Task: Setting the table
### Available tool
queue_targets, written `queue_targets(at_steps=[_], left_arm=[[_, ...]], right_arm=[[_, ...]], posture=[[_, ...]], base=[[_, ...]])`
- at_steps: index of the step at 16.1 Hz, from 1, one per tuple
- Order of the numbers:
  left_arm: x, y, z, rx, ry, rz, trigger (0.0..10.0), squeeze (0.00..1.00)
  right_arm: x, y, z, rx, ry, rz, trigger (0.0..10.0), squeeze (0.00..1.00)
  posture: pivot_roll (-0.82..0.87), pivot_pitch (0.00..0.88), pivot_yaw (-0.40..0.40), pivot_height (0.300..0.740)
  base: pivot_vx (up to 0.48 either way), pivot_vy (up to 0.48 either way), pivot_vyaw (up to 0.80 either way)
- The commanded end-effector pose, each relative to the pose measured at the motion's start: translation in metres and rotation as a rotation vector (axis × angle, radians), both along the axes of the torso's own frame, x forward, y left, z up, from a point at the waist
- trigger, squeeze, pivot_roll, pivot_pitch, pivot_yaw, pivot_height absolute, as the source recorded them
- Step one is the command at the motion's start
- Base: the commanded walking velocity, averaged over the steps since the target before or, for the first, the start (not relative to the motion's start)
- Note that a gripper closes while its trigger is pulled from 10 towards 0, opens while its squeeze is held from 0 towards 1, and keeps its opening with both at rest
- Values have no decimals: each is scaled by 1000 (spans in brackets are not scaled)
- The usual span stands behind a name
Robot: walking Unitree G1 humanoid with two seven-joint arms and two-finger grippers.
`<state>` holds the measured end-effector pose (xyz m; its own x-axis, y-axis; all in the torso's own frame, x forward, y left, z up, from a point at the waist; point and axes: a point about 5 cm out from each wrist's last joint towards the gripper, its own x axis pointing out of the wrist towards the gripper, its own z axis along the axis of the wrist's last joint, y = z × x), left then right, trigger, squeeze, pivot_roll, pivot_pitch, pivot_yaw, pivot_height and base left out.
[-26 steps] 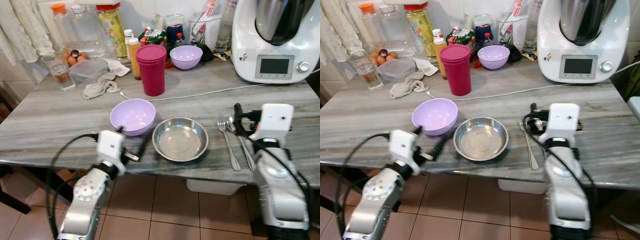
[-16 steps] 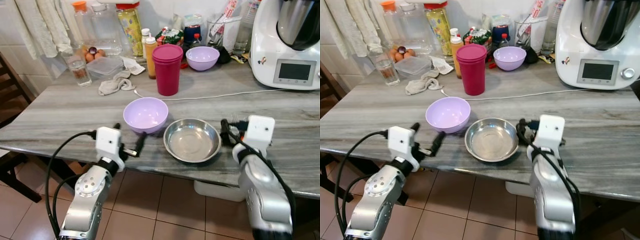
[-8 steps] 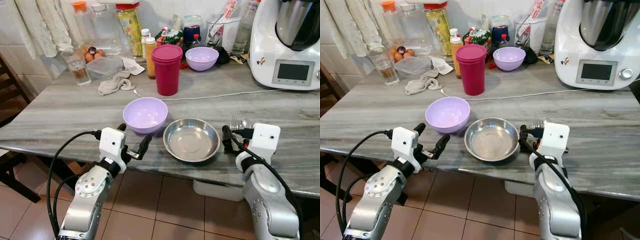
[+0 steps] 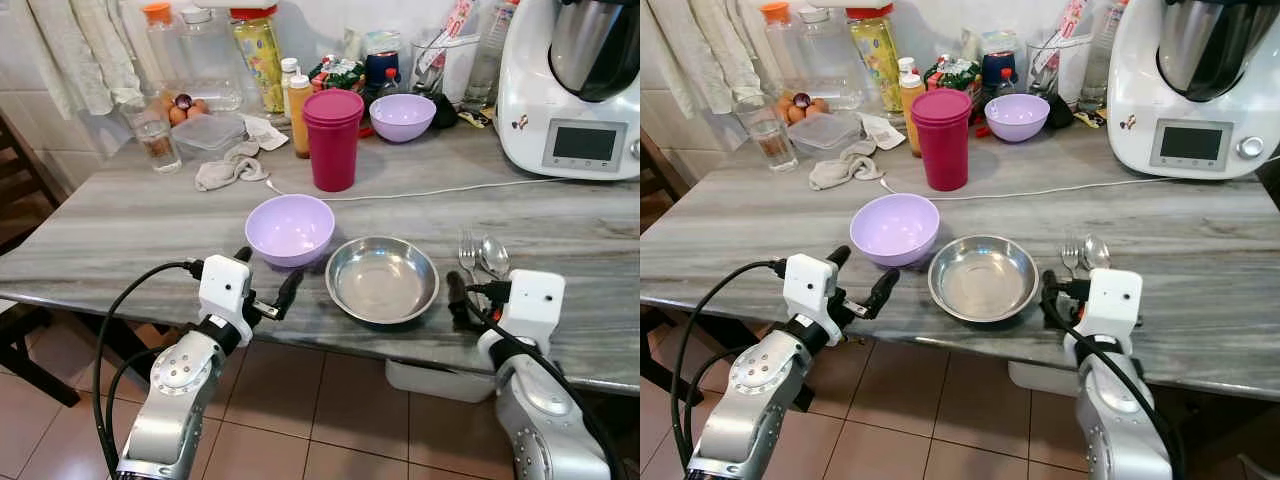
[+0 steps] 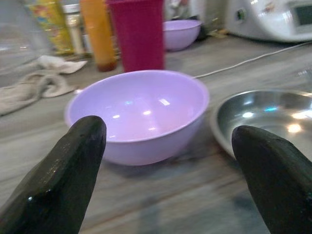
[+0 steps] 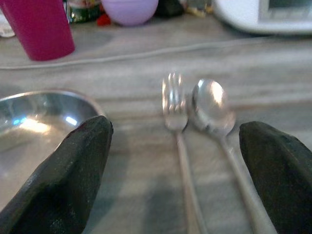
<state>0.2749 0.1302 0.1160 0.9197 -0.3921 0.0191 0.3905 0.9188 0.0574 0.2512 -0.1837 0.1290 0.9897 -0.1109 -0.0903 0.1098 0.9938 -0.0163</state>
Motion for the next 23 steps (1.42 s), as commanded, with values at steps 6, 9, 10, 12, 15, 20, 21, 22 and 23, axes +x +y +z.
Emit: queue_targets(at_steps=[6,9,10,12,15,20,21,22,23], left_arm=[[8,8,-2,54,4,127,10000,0],[11,7,1,63,-11,128,10000,0],[12,8,2,63,-13,133,10000,0],[12,9,2,59,-14,136,10000,0],[9,14,-1,100,-16,166,10000,0],[11,15,0,75,-7,177,10000,0],[11,16,0,77,-8,178,10000,0],[11,17,-1,96,-3,193,10000,0],[11,18,-2,101,2,199,10000,0]], right_arm=[[12,13,23,-54,-121,32,10000,0],[16,16,25,-63,-140,32,10000,0],[17,16,26,-71,-147,30,10000,0],[19,15,28,-79,-157,23,10000,0],[19,15,28,-80,-162,19,10000,0],[20,16,28,-80,-173,22,10000,0],[20,17,28,-80,-173,21,10000,0],[19,16,27,-81,-170,20,10000,0],[19,15,26,-81,-167,18,10000,0]], posture=[[-193,14,92,740],[-186,5,92,740],[-184,2,91,740],[-183,0,94,740],[-182,2,95,740],[-181,5,99,740],[-181,5,100,740],[-180,9,99,740],[-180,9,99,740]], base=[[0,0,-367],[0,0,-800],[0,0,-800],[0,0,-800],[0,0,-800],[0,0,-84],[0,0,0],[0,0,0],[0,0,0]])
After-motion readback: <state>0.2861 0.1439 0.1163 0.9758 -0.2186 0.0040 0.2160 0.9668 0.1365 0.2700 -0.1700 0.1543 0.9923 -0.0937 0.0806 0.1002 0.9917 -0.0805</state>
